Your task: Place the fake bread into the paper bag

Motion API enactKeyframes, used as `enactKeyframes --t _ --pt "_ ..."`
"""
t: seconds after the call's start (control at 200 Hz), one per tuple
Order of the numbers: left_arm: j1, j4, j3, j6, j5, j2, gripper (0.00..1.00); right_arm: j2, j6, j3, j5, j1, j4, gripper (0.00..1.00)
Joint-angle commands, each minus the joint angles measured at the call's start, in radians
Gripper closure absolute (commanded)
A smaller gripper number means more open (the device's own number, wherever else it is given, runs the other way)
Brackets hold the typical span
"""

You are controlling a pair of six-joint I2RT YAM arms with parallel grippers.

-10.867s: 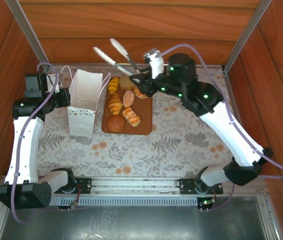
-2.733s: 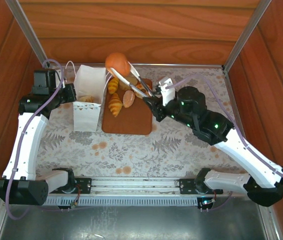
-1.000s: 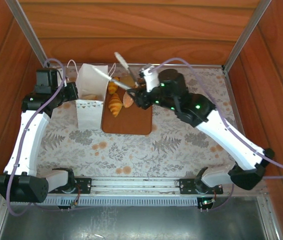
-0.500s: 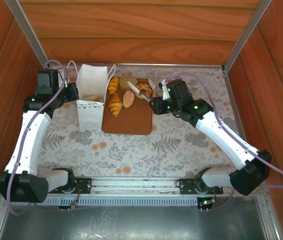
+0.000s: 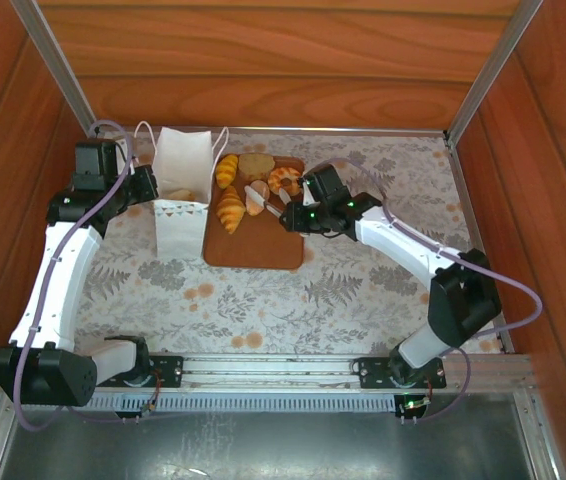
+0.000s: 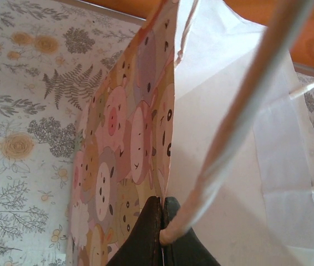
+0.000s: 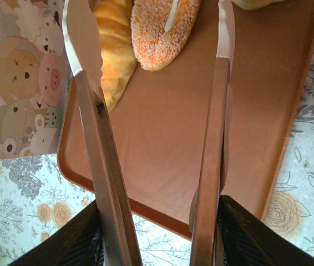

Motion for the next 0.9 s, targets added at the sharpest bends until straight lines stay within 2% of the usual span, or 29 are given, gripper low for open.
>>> enactKeyframes --t 0.0,0.53,0.72,0.895 --pt "-0.003 0.037 -0.003 0.001 0.016 -0.029 1.00 0.022 0.031 0.014 -0.036 -0.009 0.053 0.48" --pt "-0.002 0.037 -0.007 0.006 0.021 -0.034 1.00 0.161 0.026 0.064 -0.067 -0.009 0.081 0.54" --pt "-0.003 0.037 -0.010 0.007 0.021 -0.039 1.00 0.138 -0.001 0.061 -0.044 -0.009 0.078 0.66" --pt "-0.003 0.036 -0.017 0.007 0.021 -0.045 1.00 0.028 -0.036 0.030 -0.002 -0.007 0.072 0.75"
